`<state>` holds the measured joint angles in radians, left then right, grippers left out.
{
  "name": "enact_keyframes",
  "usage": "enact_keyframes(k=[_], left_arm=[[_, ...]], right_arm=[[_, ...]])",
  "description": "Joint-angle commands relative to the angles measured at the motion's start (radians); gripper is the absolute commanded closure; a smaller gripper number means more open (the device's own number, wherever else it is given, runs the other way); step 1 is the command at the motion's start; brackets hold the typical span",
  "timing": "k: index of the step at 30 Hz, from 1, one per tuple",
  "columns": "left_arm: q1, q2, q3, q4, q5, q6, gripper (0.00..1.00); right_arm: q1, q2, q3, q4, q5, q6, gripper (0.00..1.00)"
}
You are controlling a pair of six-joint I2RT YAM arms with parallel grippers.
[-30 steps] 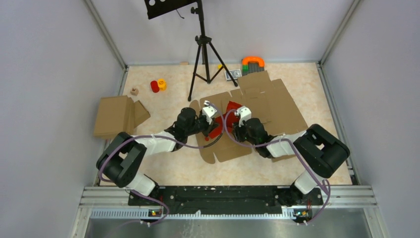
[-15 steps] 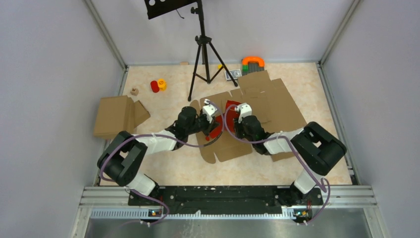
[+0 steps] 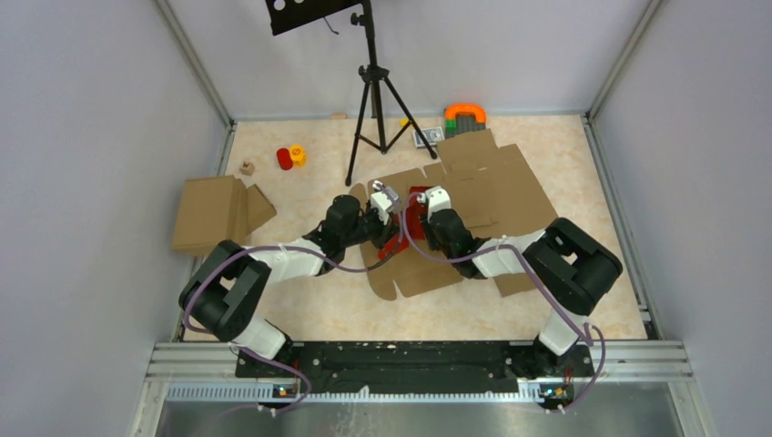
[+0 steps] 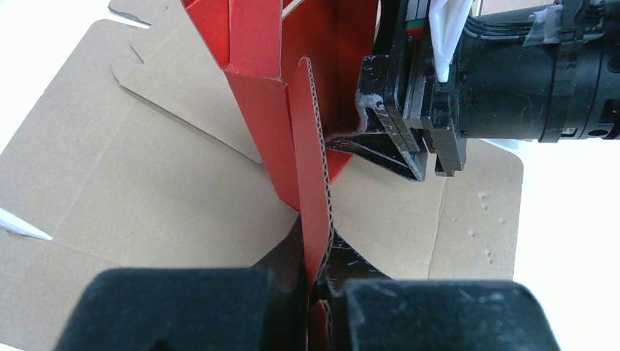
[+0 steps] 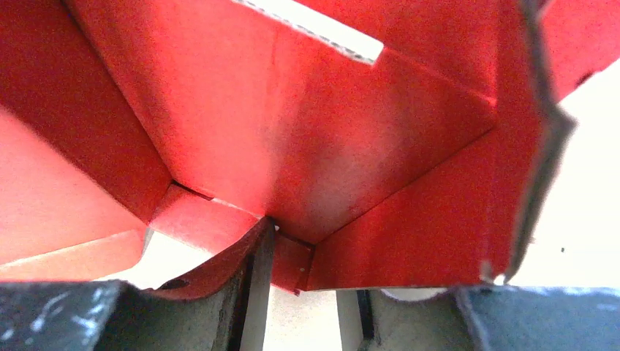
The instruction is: Fold the paper box
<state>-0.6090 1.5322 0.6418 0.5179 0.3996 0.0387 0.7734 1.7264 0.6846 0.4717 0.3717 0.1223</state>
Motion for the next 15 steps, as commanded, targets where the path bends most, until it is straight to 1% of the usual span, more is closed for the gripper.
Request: enact_keyframes(k=[1,3,5,8,10,12,13,15], left_arm=[[-0.041,0.026,0.015,-0.064,0.150,-0.016,1.00],[-0.041,0.025,0.013,-0.064,0.147,-0.016,1.00],[-0.042,0.024,0.014,-0.063,0.143,-0.018,1.00],[-0.041,0.022,0.015,-0.065,0.134,-0.018,1.00],[-0.042,0.021,0.014,-0.069,0.121,-0.015,1.00],[-0.041,0.019,0.012,-0.070,0.115,-0.010,1.00],[-0.042,0.017,0.010,-0.070,0.112,-0.008,1.00],[-0.042,0.016,0.009,-0.068,0.110,-0.007,1.00]], right_arm=[[0.051,0.027,0.003,-0.052,-0.105,-0.041,0.65],[0.050,0.010,-0.005,-0.041,-0.119,-0.044,0.61],[0.050,-0.008,-0.007,-0.035,-0.129,-0.035,0.60],[0.051,-0.035,-0.004,-0.035,-0.132,-0.003,0.62],[0.051,-0.053,0.000,-0.036,-0.117,0.021,0.66],[0.051,-0.066,0.004,-0.037,-0.098,0.047,0.66],[0.050,-0.075,0.004,-0.034,-0.093,0.058,0.65],[0.049,-0.083,0.004,-0.024,-0.096,0.074,0.59]])
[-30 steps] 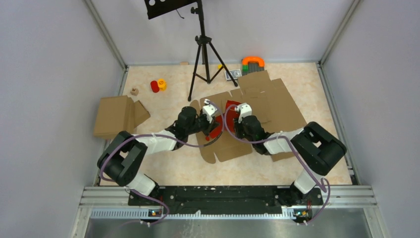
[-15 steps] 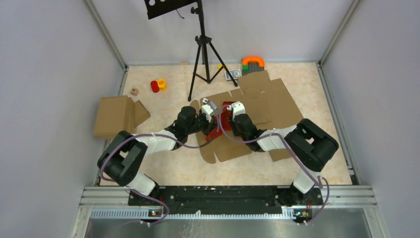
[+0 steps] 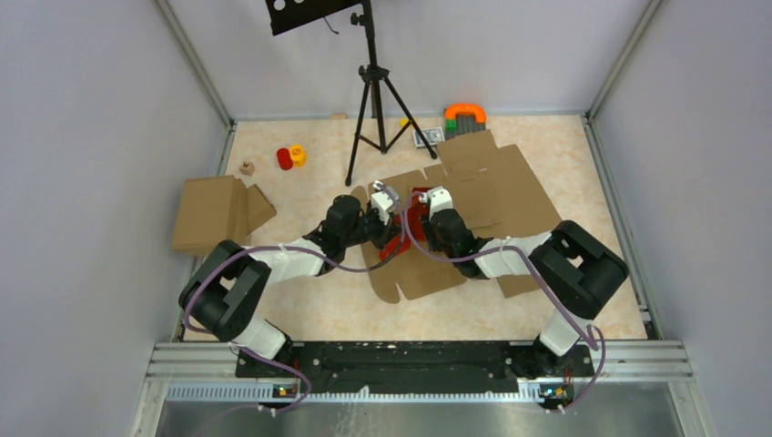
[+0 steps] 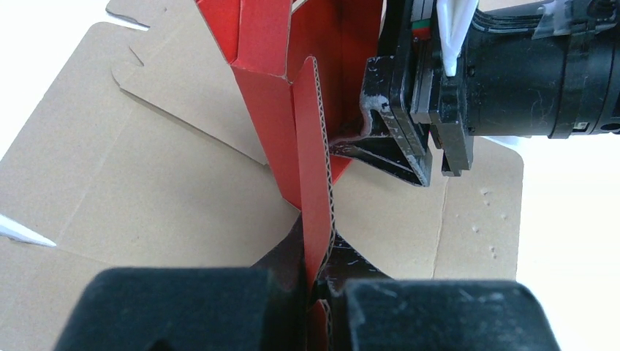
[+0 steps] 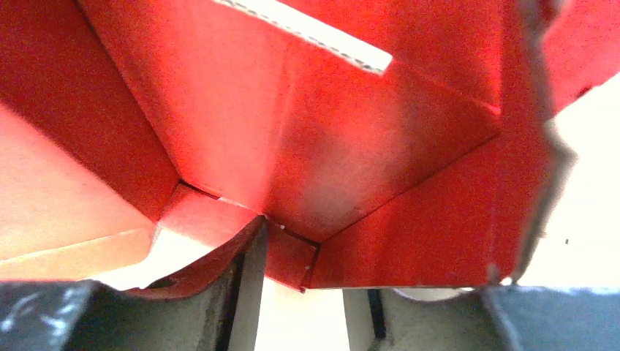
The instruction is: Fold the paper box
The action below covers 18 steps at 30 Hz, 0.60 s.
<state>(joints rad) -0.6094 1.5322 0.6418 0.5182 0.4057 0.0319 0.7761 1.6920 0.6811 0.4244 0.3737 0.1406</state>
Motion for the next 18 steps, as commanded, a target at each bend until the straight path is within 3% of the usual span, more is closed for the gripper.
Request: enact_keyframes(k=[1,18], left_arm=[[-0.041,0.016,0.009,-0.069,0.103,0.001,1.00],[-0.041,0.035,0.020,-0.075,0.124,-0.014,1.00]], right_arm=[[0.047,-0.051,0.009,0.024,-0.103,0.061,0.58],[0.048,0.040,0.036,0.031,-0.099,0.123,0.53]])
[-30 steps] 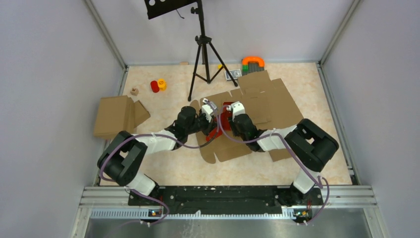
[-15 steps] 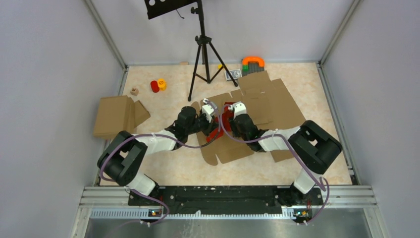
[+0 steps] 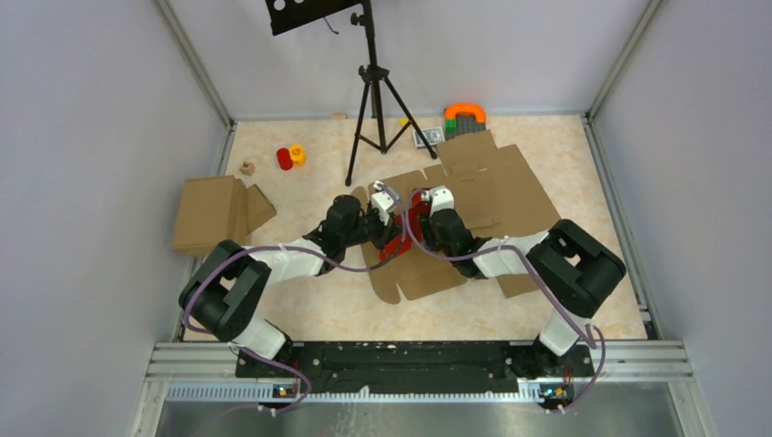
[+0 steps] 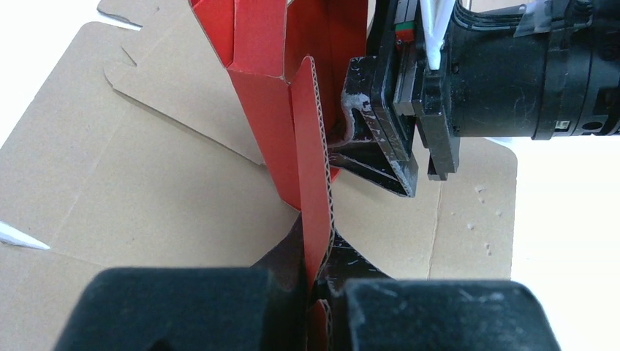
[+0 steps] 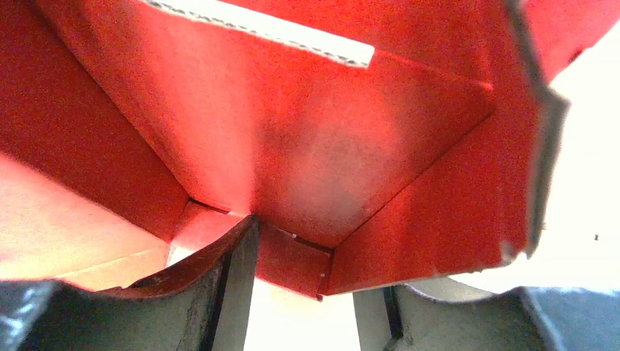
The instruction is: Fold the paper box
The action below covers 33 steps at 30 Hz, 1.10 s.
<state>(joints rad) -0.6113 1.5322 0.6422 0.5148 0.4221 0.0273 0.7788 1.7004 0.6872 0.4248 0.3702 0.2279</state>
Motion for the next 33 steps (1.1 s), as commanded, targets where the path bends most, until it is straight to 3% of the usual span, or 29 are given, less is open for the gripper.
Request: enact_keyframes(k=[1,9,18,33], left_arm=[[-0.039,0.035,0.020,-0.071,0.109,-0.009,1.00],[-0.039,0.045,0.026,-0.079,0.106,-0.015,1.00],[-0.039,0.040,0.027,-0.090,0.095,-0.009,1.00],[-0.039,0.022,0.018,-0.094,0.063,0.003,1.00]], right_arm=[[0.045,0.032,0.025,0.034,-0.105,0.035,0.52],[0.104,0.086,0.005,0.025,-0.069,-0.017,0.48],[0.118,0.122,0.058,-0.128,0.088,-0.040,0.48],[0.103,-0.057,0.027,-0.046,-0.001,0.023,0.43]])
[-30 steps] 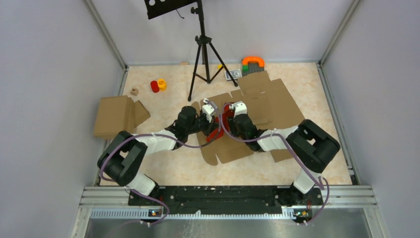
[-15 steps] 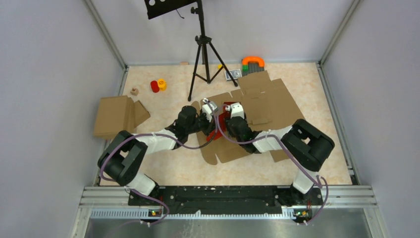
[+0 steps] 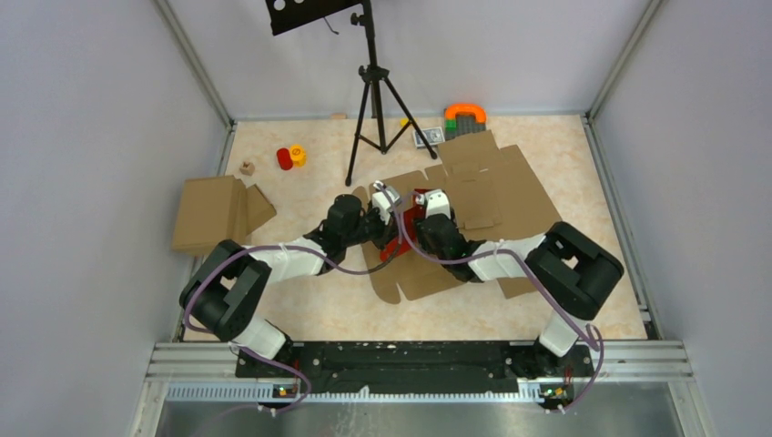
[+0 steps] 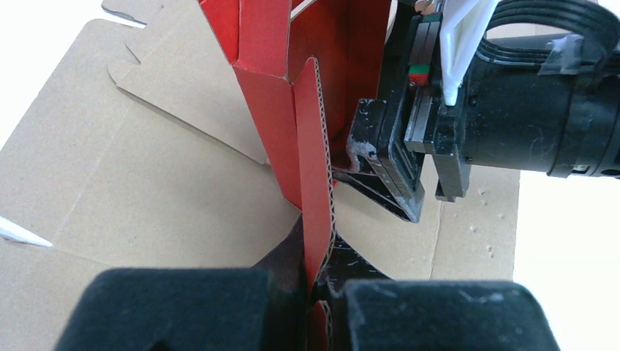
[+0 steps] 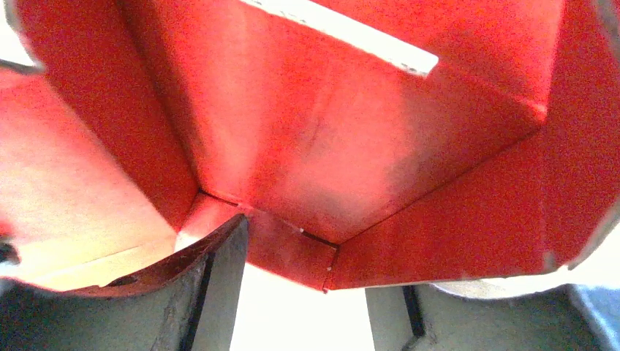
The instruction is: Fold the paper box
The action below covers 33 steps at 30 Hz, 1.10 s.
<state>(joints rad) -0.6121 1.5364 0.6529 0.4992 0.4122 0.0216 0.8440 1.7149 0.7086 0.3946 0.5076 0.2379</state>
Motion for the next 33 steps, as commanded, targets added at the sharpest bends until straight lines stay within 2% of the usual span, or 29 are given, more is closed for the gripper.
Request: enact_keyframes(k=[1,12,19,24,28,33], left_arm=[[-0.038,0.018,0.008,-0.079,0.072,0.008,1.00],[-0.038,0.000,0.028,-0.133,0.072,0.036,1.00],[-0.038,-0.004,0.054,-0.186,0.081,0.062,1.00],[-0.039,-0.017,0.063,-0.217,0.080,0.075,1.00],[-0.038,-0.027,0.072,-0.238,0.081,0.081,1.00],[-0.041,-0.052,0.104,-0.308,0.083,0.086,1.00]], right_arm=[[0.030,-0.085,0.006,-0.016,-0.153,0.033,0.42],[-0.032,-0.263,-0.025,-0.050,-0.184,0.133,0.32],[-0.055,-0.416,-0.075,-0.107,-0.212,0.029,0.26],[-0.142,-0.639,-0.149,-0.133,-0.359,-0.048,0.23],[-0.195,-0.738,-0.095,-0.284,-0.458,-0.109,0.22],[-0.233,-0.710,0.054,-0.497,-0.590,-0.182,0.22]])
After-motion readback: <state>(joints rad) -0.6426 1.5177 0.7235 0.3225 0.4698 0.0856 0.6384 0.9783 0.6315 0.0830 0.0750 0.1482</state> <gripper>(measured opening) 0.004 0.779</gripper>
